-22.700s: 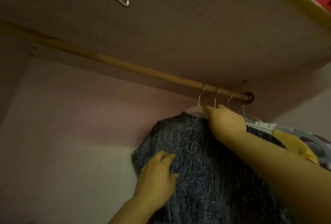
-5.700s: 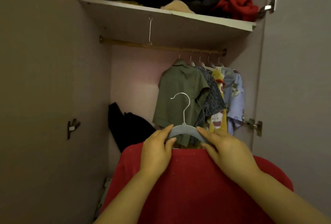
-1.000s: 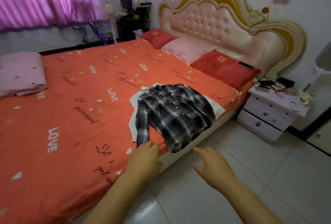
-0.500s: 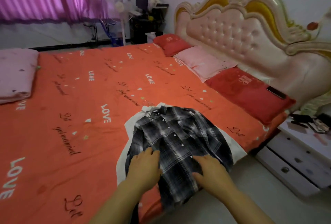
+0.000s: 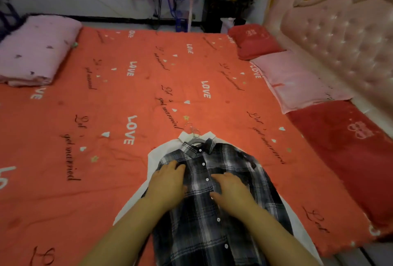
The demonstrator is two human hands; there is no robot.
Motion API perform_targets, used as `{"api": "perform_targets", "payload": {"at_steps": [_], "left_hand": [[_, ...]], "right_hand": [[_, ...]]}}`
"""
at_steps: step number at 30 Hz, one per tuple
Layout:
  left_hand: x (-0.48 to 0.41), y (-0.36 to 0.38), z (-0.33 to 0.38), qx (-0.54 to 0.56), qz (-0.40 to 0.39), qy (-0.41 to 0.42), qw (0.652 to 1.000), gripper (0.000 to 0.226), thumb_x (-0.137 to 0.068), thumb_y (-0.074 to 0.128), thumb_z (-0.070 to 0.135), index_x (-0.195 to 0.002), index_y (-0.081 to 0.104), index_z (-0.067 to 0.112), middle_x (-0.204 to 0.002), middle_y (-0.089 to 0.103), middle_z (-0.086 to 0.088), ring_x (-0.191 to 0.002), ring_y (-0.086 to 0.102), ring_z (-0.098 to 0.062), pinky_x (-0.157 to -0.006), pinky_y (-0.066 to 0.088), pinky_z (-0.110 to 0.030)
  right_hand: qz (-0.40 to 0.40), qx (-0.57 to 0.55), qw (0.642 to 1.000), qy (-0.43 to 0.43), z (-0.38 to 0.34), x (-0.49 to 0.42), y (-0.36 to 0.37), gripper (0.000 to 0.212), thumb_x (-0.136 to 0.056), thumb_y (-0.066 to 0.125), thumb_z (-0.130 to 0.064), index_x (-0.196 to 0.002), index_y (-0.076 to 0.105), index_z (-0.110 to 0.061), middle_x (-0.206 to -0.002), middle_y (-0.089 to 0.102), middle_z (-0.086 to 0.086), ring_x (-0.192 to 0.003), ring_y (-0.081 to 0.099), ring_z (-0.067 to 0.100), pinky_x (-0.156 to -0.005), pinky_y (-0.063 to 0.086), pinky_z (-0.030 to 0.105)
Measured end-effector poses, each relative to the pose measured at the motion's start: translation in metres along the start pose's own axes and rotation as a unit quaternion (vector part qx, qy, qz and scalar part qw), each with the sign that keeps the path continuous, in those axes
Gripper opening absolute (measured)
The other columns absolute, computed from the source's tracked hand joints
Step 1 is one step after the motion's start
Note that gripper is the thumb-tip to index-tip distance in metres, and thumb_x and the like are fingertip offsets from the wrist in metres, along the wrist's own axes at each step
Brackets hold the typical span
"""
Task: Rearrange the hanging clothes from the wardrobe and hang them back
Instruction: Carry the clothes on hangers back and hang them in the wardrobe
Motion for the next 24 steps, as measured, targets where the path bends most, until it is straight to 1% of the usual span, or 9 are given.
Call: {"api": "perform_targets", "payload": {"at_steps": [2, 4, 7, 11, 15, 17, 20, 22, 24], "left_hand": [[-0.037, 0.006, 0.002, 0.016, -0.008, -0.037, 0.999, 0.057, -0.089, 0.054, 0.035, -0.139, 0.032, 0.016, -0.143, 0.033, -0.006, -0.127, 0.036, -0.028, -0.1, 0.038, -0.039], [-0.073, 0.016, 0.005, 0.03, -0.01, -0.071, 0.997, 0.059, -0.089, 0.054, 0.035, -0.14, 0.031, 0.018, -0.144, 0.031, -0.006, -0.128, 0.036, -0.027, -0.101, 0.038, -0.039], [-0.129, 0.036, 0.003, 0.053, -0.013, -0.11, 0.992, 0.065, -0.09, 0.053, 0.037, -0.145, 0.024, 0.018, -0.149, 0.025, -0.006, -0.133, 0.032, -0.026, -0.105, 0.034, -0.039], [-0.192, 0.069, -0.006, 0.069, -0.016, -0.141, 0.987, 0.062, -0.091, 0.052, 0.036, -0.144, 0.025, 0.018, -0.147, 0.028, -0.003, -0.13, 0.034, -0.024, -0.105, 0.034, -0.036], [-0.235, 0.103, -0.02, 0.09, -0.039, -0.168, 0.981, 0.058, -0.092, 0.053, 0.036, -0.141, 0.029, 0.019, -0.144, 0.031, -0.002, -0.126, 0.038, -0.024, -0.101, 0.036, -0.035], [-0.249, 0.117, -0.026, 0.105, -0.039, -0.176, 0.978, 0.056, -0.092, 0.052, 0.035, -0.141, 0.03, 0.019, -0.144, 0.031, -0.002, -0.126, 0.038, -0.023, -0.101, 0.036, -0.035], [-0.26, 0.137, -0.033, 0.13, -0.039, -0.188, 0.973, 0.056, -0.095, 0.049, 0.033, -0.144, 0.026, 0.019, -0.147, 0.028, -0.001, -0.131, 0.033, -0.022, -0.105, 0.033, -0.034], [-0.261, 0.15, -0.036, 0.137, -0.051, -0.195, 0.97, 0.058, -0.096, 0.047, 0.033, -0.146, 0.022, 0.02, -0.152, 0.021, 0.0, -0.135, 0.029, -0.022, -0.11, 0.029, -0.035], [-0.259, 0.16, -0.038, 0.142, -0.063, -0.199, 0.968, 0.058, -0.097, 0.046, 0.033, -0.147, 0.02, 0.021, -0.153, 0.018, 0.002, -0.137, 0.026, -0.022, -0.112, 0.027, -0.037]], "right_hand": [[-0.024, 0.011, 0.999, -0.031, 0.014, -0.048, -0.005, 0.054, -0.092, 0.053, -0.035, -0.141, 0.037, -0.021, -0.139, 0.043, 0.007, -0.127, 0.039, 0.025, -0.104, 0.037, 0.035], [-0.049, 0.016, 0.997, -0.05, 0.03, -0.097, -0.006, 0.053, -0.092, 0.053, -0.034, -0.142, 0.037, -0.02, -0.138, 0.043, 0.008, -0.126, 0.041, 0.026, -0.103, 0.038, 0.037], [-0.063, 0.008, 0.996, -0.068, 0.053, -0.173, -0.003, 0.052, -0.093, 0.054, -0.032, -0.141, 0.038, -0.02, -0.133, 0.046, 0.009, -0.121, 0.045, 0.026, -0.1, 0.04, 0.036], [-0.077, -0.022, 0.994, -0.079, 0.074, -0.266, 0.016, 0.05, -0.093, 0.055, -0.03, -0.139, 0.042, -0.016, -0.135, 0.046, 0.012, -0.12, 0.048, 0.028, -0.101, 0.04, 0.037], [-0.064, -0.028, 0.993, -0.098, 0.086, -0.344, 0.046, 0.044, -0.092, 0.056, -0.027, -0.133, 0.049, -0.014, -0.128, 0.052, 0.015, -0.114, 0.05, 0.03, -0.094, 0.042, 0.037], [-0.047, 0.004, 0.994, -0.102, 0.091, -0.375, 0.061, 0.044, -0.091, 0.055, -0.024, -0.134, 0.047, -0.014, -0.127, 0.049, 0.016, -0.116, 0.046, 0.032, -0.093, 0.041, 0.037], [-0.012, 0.062, 0.992, -0.109, 0.098, -0.409, 0.081, 0.049, -0.09, 0.055, -0.019, -0.138, 0.043, -0.016, -0.133, 0.043, 0.012, -0.124, 0.035, 0.03, -0.097, 0.038, 0.038], [0.003, 0.083, 0.99, -0.11, 0.1, -0.423, 0.094, 0.049, -0.09, 0.057, -0.02, -0.137, 0.044, -0.017, -0.135, 0.043, 0.01, -0.125, 0.034, 0.028, -0.097, 0.037, 0.037], [0.014, 0.109, 0.988, -0.105, 0.103, -0.432, 0.104, 0.043, -0.09, 0.058, -0.024, -0.131, 0.05, -0.016, -0.132, 0.046, 0.008, -0.123, 0.037, 0.027, -0.096, 0.037, 0.036]]}}
Point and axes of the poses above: each hand's wrist, its own x-axis away from the middle knuckle, its own y-axis out of the palm, z = x × y, the point moved 5 cm from there along -x, towards the middle knuckle
